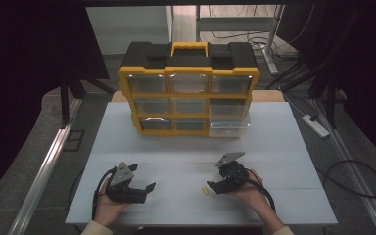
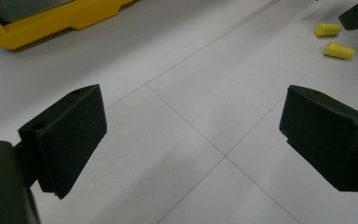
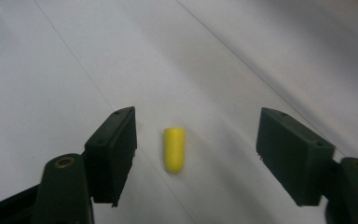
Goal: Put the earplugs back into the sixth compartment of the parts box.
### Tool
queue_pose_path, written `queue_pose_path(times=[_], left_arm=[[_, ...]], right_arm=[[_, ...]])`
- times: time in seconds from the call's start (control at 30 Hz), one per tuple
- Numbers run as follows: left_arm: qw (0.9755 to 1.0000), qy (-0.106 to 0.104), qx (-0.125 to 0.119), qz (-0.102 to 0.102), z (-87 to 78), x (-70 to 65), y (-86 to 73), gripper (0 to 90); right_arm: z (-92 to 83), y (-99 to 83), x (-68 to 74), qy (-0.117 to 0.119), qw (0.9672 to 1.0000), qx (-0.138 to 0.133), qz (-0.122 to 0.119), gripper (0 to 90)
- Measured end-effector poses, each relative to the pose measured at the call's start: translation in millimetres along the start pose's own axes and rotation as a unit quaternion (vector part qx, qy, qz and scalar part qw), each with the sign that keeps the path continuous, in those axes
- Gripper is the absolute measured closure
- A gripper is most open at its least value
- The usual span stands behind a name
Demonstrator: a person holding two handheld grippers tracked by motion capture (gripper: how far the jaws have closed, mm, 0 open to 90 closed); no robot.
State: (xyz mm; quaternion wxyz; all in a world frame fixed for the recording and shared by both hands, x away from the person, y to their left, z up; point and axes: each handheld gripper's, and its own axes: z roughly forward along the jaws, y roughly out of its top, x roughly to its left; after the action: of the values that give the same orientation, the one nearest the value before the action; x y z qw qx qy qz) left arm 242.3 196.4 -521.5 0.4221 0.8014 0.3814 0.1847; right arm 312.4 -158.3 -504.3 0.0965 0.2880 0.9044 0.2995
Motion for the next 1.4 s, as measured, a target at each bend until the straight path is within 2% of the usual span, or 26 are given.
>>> queue_pose_path(times=[0.1,0.33,0.37,0.4,0.5,0.67,0.73,0.87,0.9,0.97,1.0,1.03,1.1,1.27,1.4], left_arm=[[1.0,0.0,0.0,0.0,0.1,-0.1,0.0,7.1],[1.0,0.0,0.001,0.0,0.3,-0.2,0.0,7.1],[1.0,0.0,0.001,0.001,0.4,-0.2,0.0,7.1],[1.0,0.0,0.002,0.001,0.5,-0.2,0.0,7.1],[1.0,0.0,0.001,0.001,0.4,-0.2,0.0,7.1],[1.0,0.001,0.002,0.001,0.7,-0.5,0.0,7.2],[1.0,0.0,0.002,0.001,0.6,-0.4,0.0,7.2],[1.0,0.0,0.002,0.0,0.7,-0.1,0.1,7.2],[1.0,0.0,0.002,0.0,0.7,-0.1,0.1,7.2],[1.0,0.001,0.003,0.001,0.7,-0.4,0.0,7.2],[1.0,0.001,0.002,0.001,0.5,-0.5,0.0,7.2],[1.0,0.001,0.002,0.001,0.5,-0.3,0.0,7.3],[1.0,0.001,0.002,0.001,0.5,-0.1,0.0,7.3],[1.0,0.002,0.003,0.002,0.6,0.1,0.0,7.3],[1.0,0.002,0.002,0.002,0.2,0.0,0.0,7.3]], right_arm=[[2.2,-0.7,1.4,0.008,0.9999,0.008,-0.006,36.6],[6.7,-1.9,4.8,0.007,0.9995,0.023,-0.023,47.2],[6.9,-1.8,5.4,0.011,0.9993,0.025,-0.024,51.1],[7.3,-1.9,5.7,0.018,0.9992,0.029,-0.023,59.0],[8.1,-2.5,6.0,0.019,0.9989,0.036,-0.024,67.1],[7.1,-2.6,4.0,0.019,0.999,0.035,-0.022,78.9],[6.6,-2.4,4.1,0.019,0.9991,0.032,-0.021,79.1],[-2.9,-0.7,0.1,0.027,0.9996,-0.003,-0.009,79.5],[-2.9,-0.7,0.1,0.027,0.9996,-0.003,-0.009,79.5],[-10.1,-0.1,-3.4,0.027,0.9992,-0.028,0.001,79.5],[-13.1,0.2,-5.0,0.029,0.9987,-0.041,0.005,79.6],[-18.4,0.5,-7.9,0.041,0.9973,-0.058,0.019,79.7],[-23.9,1.1,-10.0,0.045,0.9957,-0.076,0.027,79.6],[-35.6,3.0,-12.6,0.044,0.9924,-0.109,0.037,79.6],[-42.1,3.9,-14.2,0.049,0.9905,-0.122,0.041,79.6]])
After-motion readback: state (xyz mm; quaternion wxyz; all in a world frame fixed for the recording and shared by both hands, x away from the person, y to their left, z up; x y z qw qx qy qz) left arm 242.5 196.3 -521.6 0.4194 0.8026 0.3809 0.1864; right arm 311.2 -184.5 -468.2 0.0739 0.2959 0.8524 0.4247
